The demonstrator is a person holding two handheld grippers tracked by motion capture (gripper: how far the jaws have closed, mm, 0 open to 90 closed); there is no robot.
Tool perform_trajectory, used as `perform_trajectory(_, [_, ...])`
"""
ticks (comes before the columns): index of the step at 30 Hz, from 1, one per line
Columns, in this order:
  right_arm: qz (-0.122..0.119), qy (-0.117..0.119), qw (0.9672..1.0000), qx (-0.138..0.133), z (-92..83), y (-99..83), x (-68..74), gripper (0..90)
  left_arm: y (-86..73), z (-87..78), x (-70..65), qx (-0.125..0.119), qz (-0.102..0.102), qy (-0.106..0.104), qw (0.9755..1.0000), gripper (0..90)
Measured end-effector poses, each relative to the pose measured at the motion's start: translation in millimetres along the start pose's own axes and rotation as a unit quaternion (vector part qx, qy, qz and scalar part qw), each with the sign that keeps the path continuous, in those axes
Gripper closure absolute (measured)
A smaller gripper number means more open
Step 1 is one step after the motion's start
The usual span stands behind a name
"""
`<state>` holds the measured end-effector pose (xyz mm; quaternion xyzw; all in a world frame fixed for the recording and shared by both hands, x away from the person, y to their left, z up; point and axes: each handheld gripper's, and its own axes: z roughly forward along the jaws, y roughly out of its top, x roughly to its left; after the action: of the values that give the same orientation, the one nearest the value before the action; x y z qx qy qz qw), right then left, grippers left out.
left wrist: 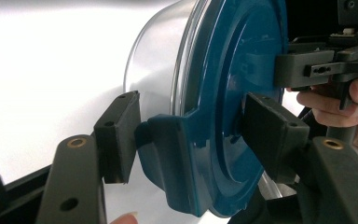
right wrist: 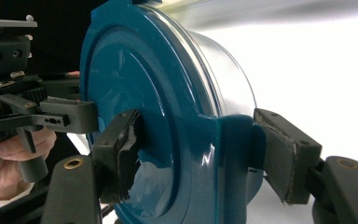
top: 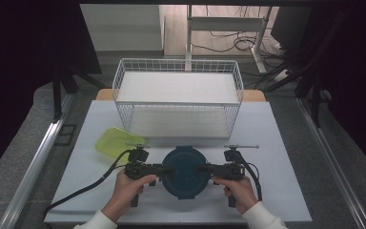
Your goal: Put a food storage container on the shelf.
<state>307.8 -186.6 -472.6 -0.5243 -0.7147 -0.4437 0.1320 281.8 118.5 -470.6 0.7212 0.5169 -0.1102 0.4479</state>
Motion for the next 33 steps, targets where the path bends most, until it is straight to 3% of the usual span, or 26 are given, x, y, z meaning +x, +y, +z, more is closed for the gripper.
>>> perform_trajectory(13, [-0.011,0.007,0.9998,-0.014,-7.0,14.2,11.7,34.2,18.3,-14.2,-9.4,-0.009,0.013,0.006,0.9999,38.6])
perform_trajectory(33, [-0.045,-0.002,0.9986,-0.026,-20.2,52.7,41.0,34.2,50.0,-38.8,-20.9,-0.033,0.023,0.003,0.9992,38.7])
